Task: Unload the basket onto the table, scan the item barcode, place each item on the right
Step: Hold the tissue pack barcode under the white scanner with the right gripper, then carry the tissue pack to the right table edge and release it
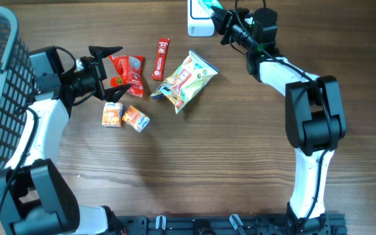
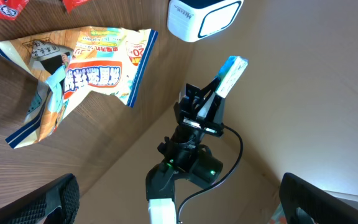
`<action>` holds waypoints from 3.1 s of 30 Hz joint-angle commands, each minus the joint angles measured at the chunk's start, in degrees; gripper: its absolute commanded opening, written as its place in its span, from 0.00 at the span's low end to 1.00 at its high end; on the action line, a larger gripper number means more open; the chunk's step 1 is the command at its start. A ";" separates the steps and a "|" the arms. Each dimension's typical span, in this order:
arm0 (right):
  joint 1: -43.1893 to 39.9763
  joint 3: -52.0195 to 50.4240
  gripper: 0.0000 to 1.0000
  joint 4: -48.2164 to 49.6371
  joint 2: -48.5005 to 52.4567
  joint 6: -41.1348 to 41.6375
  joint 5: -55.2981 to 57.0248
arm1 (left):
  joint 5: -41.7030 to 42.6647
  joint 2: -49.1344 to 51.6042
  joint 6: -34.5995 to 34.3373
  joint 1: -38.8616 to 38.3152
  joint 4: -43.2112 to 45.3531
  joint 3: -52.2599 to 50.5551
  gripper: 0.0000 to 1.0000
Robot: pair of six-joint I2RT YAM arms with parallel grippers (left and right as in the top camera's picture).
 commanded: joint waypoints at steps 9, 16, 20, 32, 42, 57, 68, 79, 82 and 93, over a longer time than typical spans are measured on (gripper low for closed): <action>2.69 8.87 0.04 -0.83 7.15 0.39 5.84 | -0.74 -1.14 1.36 -0.11 -0.09 0.28 1.00; 3.72 13.88 0.04 -3.85 10.73 0.39 5.77 | -0.74 -1.14 1.36 -0.11 -0.09 0.28 1.00; 4.07 13.88 0.04 -5.29 10.78 0.42 5.44 | -0.74 -1.14 1.36 -0.11 -0.09 0.28 1.00; 6.19 13.90 0.04 -10.47 10.78 0.44 8.55 | -0.72 -1.14 1.36 -0.11 -0.11 0.28 1.00; 5.25 14.43 0.04 -6.03 10.78 0.46 8.98 | -0.72 -1.14 1.36 -0.11 -0.11 0.28 1.00; -1.29 14.43 0.04 9.42 8.79 -11.39 0.33 | -0.92 -1.14 1.36 -0.11 -0.09 0.28 1.00; -19.10 14.43 0.04 -38.69 -7.80 -50.84 -0.46 | -1.86 -1.14 1.36 -0.11 -0.11 0.28 1.00; -38.95 14.27 0.04 -69.81 -10.56 -73.50 19.26 | -1.84 -1.14 1.36 -0.11 -0.11 0.28 1.00; -42.01 13.77 0.04 -72.48 -10.56 -76.15 25.07 | -2.05 -1.14 1.36 -0.11 -0.11 0.28 1.00; -45.13 13.73 0.04 -75.73 -10.23 -80.11 36.46 | -2.21 -1.14 1.36 -0.11 -0.57 0.28 1.00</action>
